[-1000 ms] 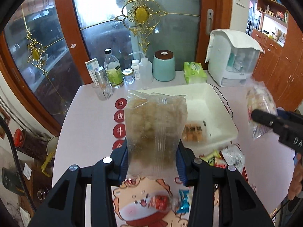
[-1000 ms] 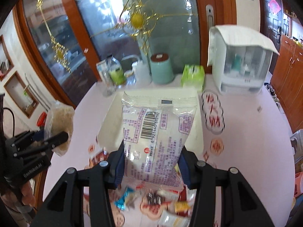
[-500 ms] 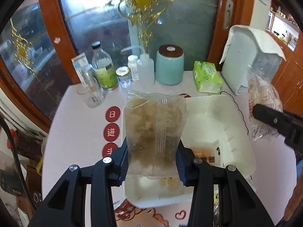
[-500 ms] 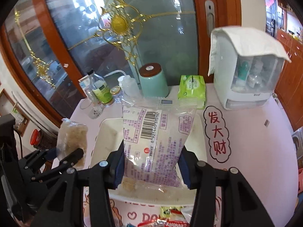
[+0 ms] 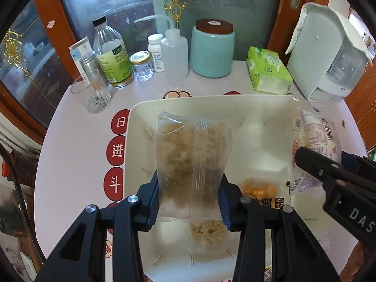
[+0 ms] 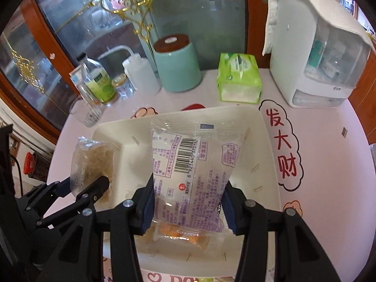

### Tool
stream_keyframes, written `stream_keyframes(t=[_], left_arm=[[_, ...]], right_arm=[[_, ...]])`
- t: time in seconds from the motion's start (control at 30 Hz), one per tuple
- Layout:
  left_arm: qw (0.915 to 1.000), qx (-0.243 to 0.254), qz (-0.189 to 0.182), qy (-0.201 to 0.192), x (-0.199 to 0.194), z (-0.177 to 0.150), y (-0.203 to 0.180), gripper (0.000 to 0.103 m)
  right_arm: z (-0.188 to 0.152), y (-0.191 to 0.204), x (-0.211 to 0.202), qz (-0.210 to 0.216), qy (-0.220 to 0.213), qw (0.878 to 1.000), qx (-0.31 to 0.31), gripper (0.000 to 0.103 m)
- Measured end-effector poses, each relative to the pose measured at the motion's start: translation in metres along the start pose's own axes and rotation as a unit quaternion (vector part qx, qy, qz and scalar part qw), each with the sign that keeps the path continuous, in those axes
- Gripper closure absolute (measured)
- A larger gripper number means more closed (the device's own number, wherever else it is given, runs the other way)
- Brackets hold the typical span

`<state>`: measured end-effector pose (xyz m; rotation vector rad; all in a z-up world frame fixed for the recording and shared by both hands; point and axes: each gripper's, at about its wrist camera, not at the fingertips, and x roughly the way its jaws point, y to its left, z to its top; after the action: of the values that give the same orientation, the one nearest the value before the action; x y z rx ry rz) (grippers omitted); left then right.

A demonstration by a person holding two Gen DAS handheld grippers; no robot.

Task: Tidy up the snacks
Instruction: 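Lower both bags into the white tray and open both tools, then withdraw both tools from the tray toward the snack pile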

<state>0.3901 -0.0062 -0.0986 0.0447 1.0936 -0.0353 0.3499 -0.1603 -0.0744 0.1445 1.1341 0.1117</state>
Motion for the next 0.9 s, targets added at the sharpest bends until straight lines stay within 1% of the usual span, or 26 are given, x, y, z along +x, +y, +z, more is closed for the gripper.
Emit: stream_keyframes(t=[0.07,0.13,0.17,0.2,0.23,0.27,0.3,0.37,0.43,0.5,0.57,0.63,0.73,0.83,0.9], left_arm=[[1.0,0.002,0.002,0.003,0.004,0.001,-0.001,0.061],[0.9999,0.001,0.009,0.013,0.01,0.002,-0.001,0.055],[0.9998,0.0,0.012,0.015,0.012,0.002,0.0,0.038],[0.9997,-0.004,0.017,0.014,0.014,0.002,0.001,0.019],[0.9997,-0.007,0.019,0.012,0.014,0.003,0.002,0.013],[0.9998,-0.01,0.018,0.006,0.014,0.003,0.003,0.011],[0.9999,-0.011,0.012,0.004,0.014,0.002,0.004,0.011],[0.9999,-0.009,0.002,0.012,0.018,0.003,0.005,0.011],[0.9999,-0.004,0.0,0.012,0.018,0.001,0.004,0.011],[1.0,0.005,0.002,-0.002,0.016,-0.002,0.002,0.011],[0.9998,0.009,-0.004,-0.014,0.013,-0.004,0.0,0.011],[0.9997,0.008,-0.01,-0.02,0.009,-0.005,0.0,0.011],[0.9997,0.004,-0.005,-0.023,0.006,-0.007,0.0,0.011],[0.9995,0.009,0.007,-0.031,0.001,-0.009,0.0,0.011],[0.9994,0.01,0.008,-0.032,-0.003,-0.011,0.0,0.011]], right_arm=[[0.001,0.0,0.008,-0.004,0.006,1.0,0.001,0.052],[0.002,0.0,0.014,-0.006,0.013,1.0,0.001,0.052],[0.002,-0.001,0.018,-0.008,0.015,1.0,0.003,0.052],[0.003,-0.001,0.02,-0.012,0.017,1.0,0.005,0.051],[0.003,-0.002,0.023,-0.013,0.02,1.0,0.007,0.05],[0.003,-0.004,0.025,-0.011,0.021,1.0,0.012,0.049],[0.003,-0.005,0.026,-0.007,0.021,1.0,0.017,0.047],[0.003,-0.007,0.026,0.005,0.02,0.999,0.024,0.045],[0.003,-0.009,0.027,0.009,0.019,0.999,0.028,0.043],[0.003,-0.009,0.028,0.005,0.025,0.999,0.027,0.042],[0.003,-0.008,0.029,0.0,0.028,0.999,0.025,0.042],[0.001,-0.008,0.028,0.001,0.024,0.999,0.021,0.042],[-0.001,-0.008,0.025,0.002,0.02,1.0,0.023,0.042],[-0.003,-0.008,0.02,0.0,0.009,1.0,0.029,0.042],[-0.003,-0.007,0.016,-0.005,0.002,1.0,0.029,0.042]])
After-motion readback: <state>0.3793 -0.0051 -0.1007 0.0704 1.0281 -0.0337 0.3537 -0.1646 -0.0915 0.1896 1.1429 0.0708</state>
